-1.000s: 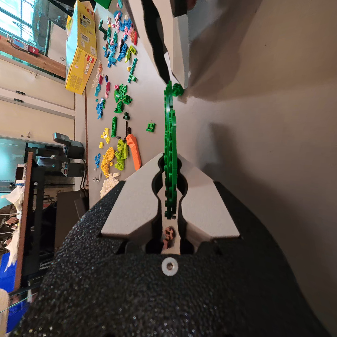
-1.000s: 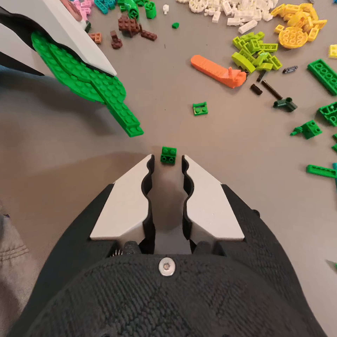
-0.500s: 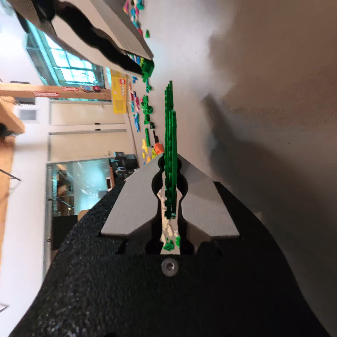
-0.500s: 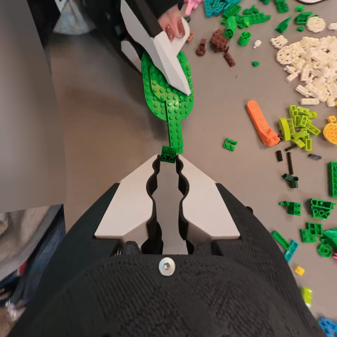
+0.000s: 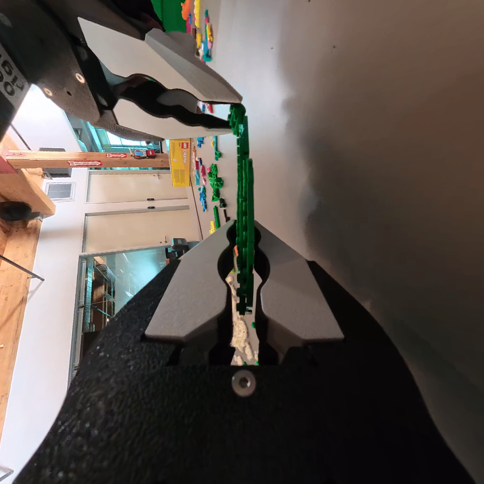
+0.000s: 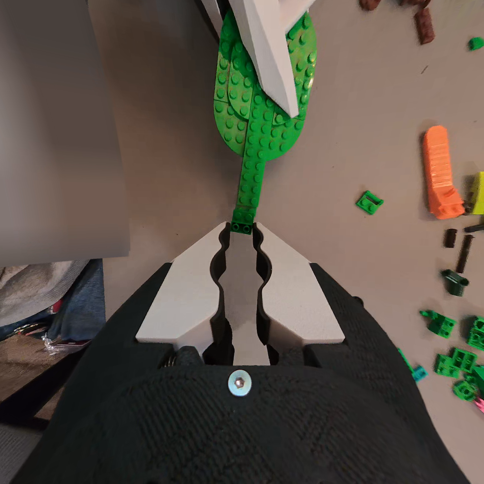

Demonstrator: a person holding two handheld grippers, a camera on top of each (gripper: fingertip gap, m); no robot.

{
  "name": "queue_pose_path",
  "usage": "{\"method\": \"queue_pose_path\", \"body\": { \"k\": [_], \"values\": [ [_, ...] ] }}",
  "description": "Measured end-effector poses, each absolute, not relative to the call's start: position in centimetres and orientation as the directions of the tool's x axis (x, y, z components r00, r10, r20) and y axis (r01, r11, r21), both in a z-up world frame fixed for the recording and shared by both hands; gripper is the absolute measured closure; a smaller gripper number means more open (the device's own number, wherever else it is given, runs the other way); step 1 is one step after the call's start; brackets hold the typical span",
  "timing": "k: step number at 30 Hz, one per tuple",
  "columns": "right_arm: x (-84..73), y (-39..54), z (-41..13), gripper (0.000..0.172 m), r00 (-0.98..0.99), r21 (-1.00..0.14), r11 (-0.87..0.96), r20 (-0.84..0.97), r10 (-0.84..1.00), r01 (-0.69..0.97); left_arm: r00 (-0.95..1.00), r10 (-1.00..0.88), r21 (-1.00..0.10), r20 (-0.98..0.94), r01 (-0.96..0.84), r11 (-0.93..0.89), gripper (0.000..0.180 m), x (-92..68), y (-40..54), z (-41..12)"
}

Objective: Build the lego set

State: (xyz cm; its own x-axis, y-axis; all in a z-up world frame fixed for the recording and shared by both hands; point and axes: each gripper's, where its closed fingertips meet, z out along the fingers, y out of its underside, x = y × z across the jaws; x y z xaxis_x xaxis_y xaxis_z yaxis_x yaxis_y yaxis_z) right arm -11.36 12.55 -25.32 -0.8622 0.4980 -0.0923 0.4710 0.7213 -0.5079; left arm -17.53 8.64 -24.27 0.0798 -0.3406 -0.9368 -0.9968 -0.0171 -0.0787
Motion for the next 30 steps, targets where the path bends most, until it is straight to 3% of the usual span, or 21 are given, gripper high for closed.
{"method": "queue_pose_path", "body": {
  "k": [30],
  "values": [
    [-10.5, 12.1, -27.6, 0.150, -0.831, -0.453, 0.706, -0.179, 0.526, 0.545, 0.024, -0.417, -0.028, -0.908, -1.000, 0.004, 0.175, -16.3, 8.5, -26.0]
  ]
}}
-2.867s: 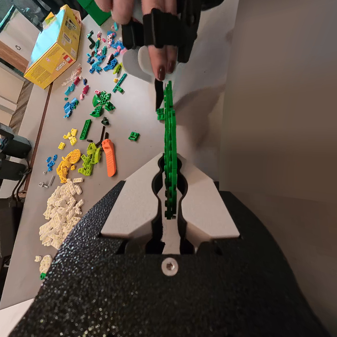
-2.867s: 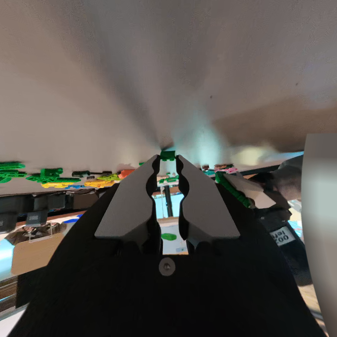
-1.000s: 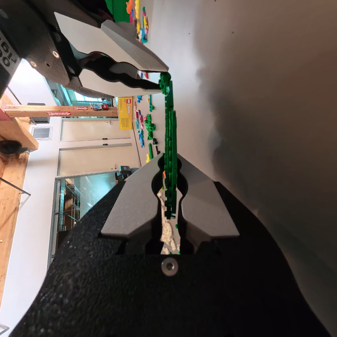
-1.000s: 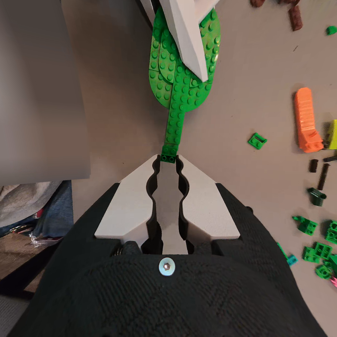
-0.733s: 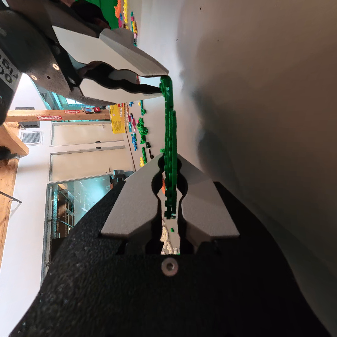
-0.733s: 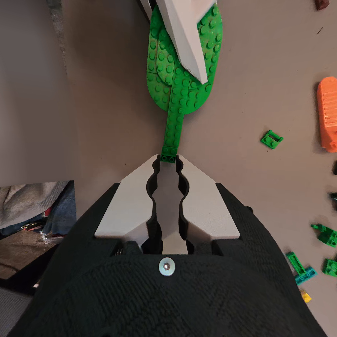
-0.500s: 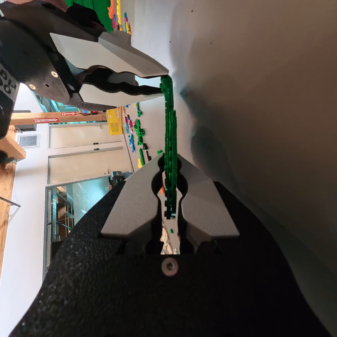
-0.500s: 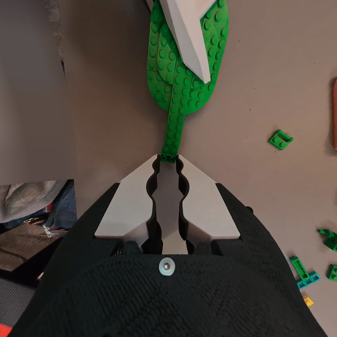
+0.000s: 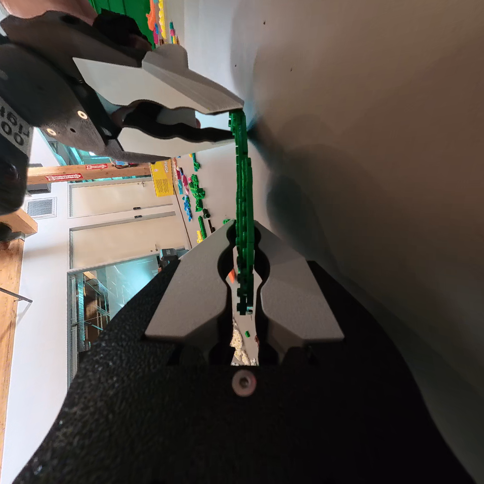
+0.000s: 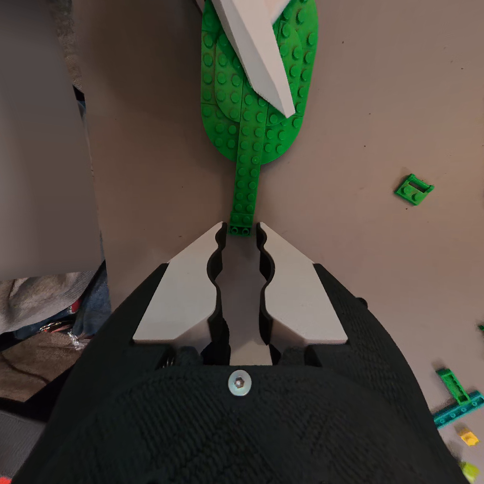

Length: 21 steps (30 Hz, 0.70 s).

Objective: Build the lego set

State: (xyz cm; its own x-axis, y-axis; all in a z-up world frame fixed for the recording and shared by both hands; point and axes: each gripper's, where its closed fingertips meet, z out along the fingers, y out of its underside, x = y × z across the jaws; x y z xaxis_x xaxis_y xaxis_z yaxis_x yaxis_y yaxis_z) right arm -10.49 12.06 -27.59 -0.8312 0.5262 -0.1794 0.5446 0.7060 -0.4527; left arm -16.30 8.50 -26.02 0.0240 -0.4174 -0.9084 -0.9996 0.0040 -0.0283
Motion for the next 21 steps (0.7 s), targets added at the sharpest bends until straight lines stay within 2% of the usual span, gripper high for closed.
{"method": "queue_pose_path", "body": {
  "k": [4, 10, 14, 21],
  "values": [
    [-10.3, 12.5, -27.0, 0.138, -0.815, -0.493, 0.685, -0.091, 0.572, 0.536, 0.029, -0.420, -0.033, -0.907, -0.999, 0.002, 0.175, -16.3, 8.5, -26.1],
    [-10.1, 12.2, -25.7, 0.142, -0.786, -0.607, 0.632, 0.018, 0.618, 0.482, 0.031, -0.420, -0.036, -0.907, -0.999, 0.004, 0.175, -16.3, 8.5, -26.1],
    [-10.3, 12.0, -25.9, 0.157, -0.789, -0.628, 0.620, 0.016, 0.614, 0.470, 0.027, -0.419, -0.032, -0.907, -0.999, 0.004, 0.175, -16.4, 8.6, -26.2],
    [-11.0, 12.1, -26.3, 0.172, -0.787, -0.614, 0.629, 0.022, 0.617, 0.476, 0.003, -0.417, -0.006, -0.909, -1.000, 0.006, 0.175, -16.4, 8.6, -26.2]
  ]
}}
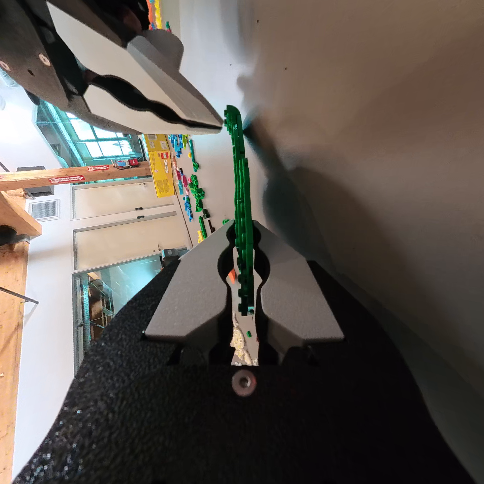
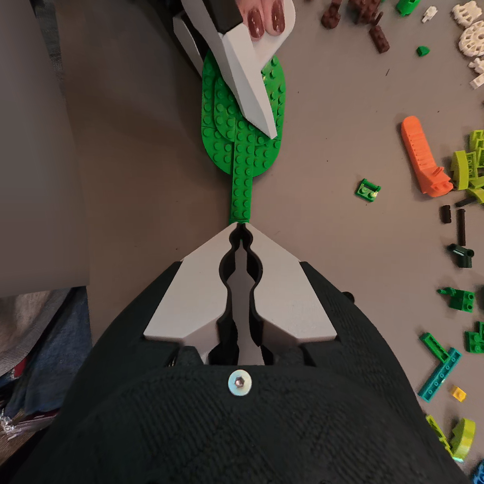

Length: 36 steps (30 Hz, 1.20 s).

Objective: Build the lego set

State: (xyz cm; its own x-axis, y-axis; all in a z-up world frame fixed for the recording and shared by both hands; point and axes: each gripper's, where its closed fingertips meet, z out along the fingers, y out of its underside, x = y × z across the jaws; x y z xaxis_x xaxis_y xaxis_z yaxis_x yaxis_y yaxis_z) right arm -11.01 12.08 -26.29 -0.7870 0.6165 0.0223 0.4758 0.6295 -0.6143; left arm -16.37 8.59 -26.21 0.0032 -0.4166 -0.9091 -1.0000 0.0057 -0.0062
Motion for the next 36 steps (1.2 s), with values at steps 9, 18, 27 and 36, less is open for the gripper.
{"method": "queue_pose_path", "body": {
  "k": [9, 18, 27, 36],
  "values": [
    [-11.1, 12.0, -26.8, 0.172, -0.784, -0.593, 0.628, -0.009, 0.620, 0.504, -0.032, -0.408, 0.032, -0.912, -0.999, 0.006, 0.175, -16.5, 8.7, -26.2],
    [-11.0, 11.8, -26.9, 0.172, -0.764, -0.570, 0.656, 0.076, 0.641, 0.494, -0.040, -0.419, 0.052, -0.907, -0.999, -0.017, 0.175, -16.6, 8.8, -26.2],
    [-11.1, 11.9, -26.0, 0.168, -0.733, -0.627, 0.609, 0.088, 0.675, 0.485, -0.028, -0.419, 0.038, -0.908, -0.999, -0.014, 0.175, -16.6, 8.9, -26.2],
    [-11.8, 12.6, -23.2, 0.113, -0.644, -0.583, 0.772, 0.495, 0.584, 0.253, 0.248, -0.359, -0.225, -0.900, -0.969, -0.106, 0.175, -17.3, 9.7, -24.4]
  ]
}}
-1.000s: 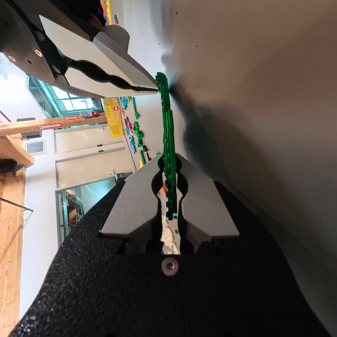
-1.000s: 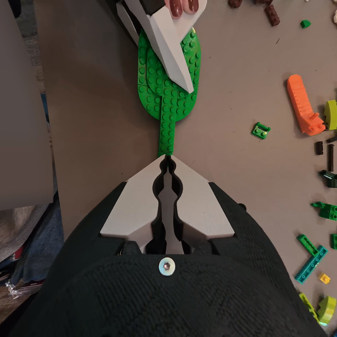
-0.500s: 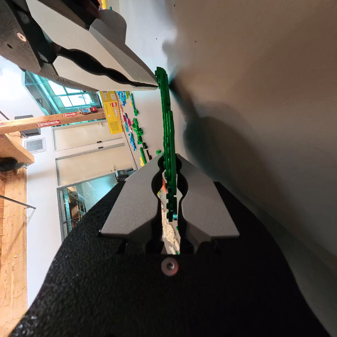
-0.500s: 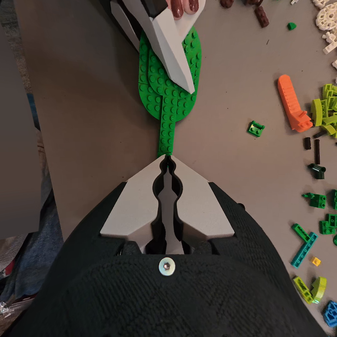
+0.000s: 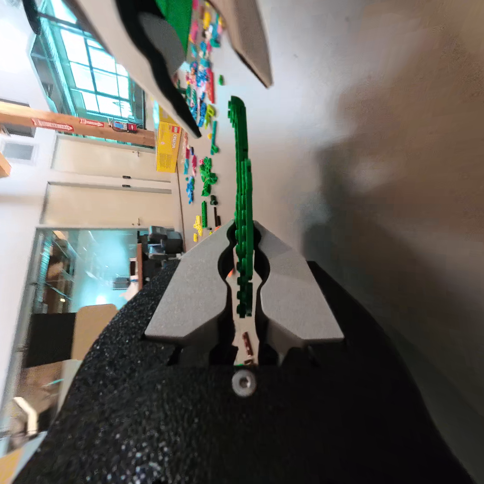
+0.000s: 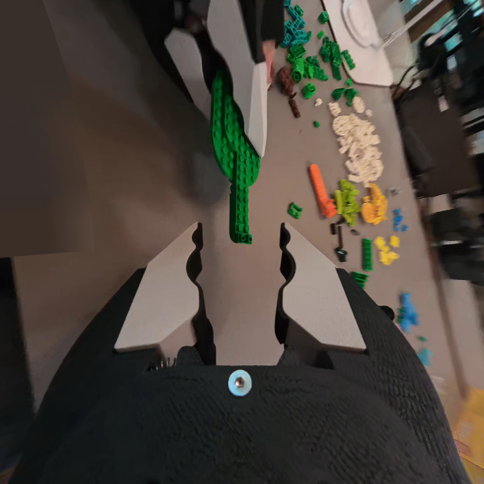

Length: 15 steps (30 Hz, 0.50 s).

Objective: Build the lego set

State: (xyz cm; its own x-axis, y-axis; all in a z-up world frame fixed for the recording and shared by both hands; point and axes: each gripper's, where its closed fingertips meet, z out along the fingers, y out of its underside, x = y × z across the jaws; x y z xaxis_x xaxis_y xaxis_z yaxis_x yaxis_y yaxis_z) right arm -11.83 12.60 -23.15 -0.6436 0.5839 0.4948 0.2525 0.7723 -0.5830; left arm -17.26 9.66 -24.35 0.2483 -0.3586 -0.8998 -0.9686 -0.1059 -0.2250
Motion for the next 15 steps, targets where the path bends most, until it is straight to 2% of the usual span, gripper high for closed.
{"method": "queue_pose_path", "body": {
  "k": [3, 6, 9, 12, 15],
  "values": [
    [-12.4, 13.2, -22.6, 0.118, -0.567, -0.407, 0.896, 0.702, 0.430, 0.176, 0.380, -0.348, -0.362, -0.857, -0.925, -0.117, 0.175, -17.2, 9.7, -23.5],
    [-12.8, 13.5, -22.4, 0.127, -0.515, -0.249, 0.955, 0.804, 0.296, 0.159, 0.453, -0.349, -0.436, -0.820, -0.890, -0.130, 0.175, -17.1, 9.7, -23.2],
    [-13.2, 13.9, -22.3, 0.140, -0.481, -0.131, 0.976, 0.853, 0.201, 0.175, 0.485, -0.355, -0.468, -0.799, -0.873, -0.141, 0.175, -16.9, 9.8, -23.1],
    [-13.4, 13.9, -22.2, 0.159, -0.474, -0.068, 0.982, 0.868, 0.144, 0.173, 0.493, -0.359, -0.475, -0.793, -0.868, -0.143, 0.175, -16.8, 9.7, -23.1],
    [-13.3, 13.9, -22.4, 0.160, -0.497, 0.004, 0.986, 0.864, 0.080, 0.167, 0.487, -0.356, -0.466, -0.797, -0.872, -0.149, 0.175, -16.9, 9.8, -23.1]
  ]
}}
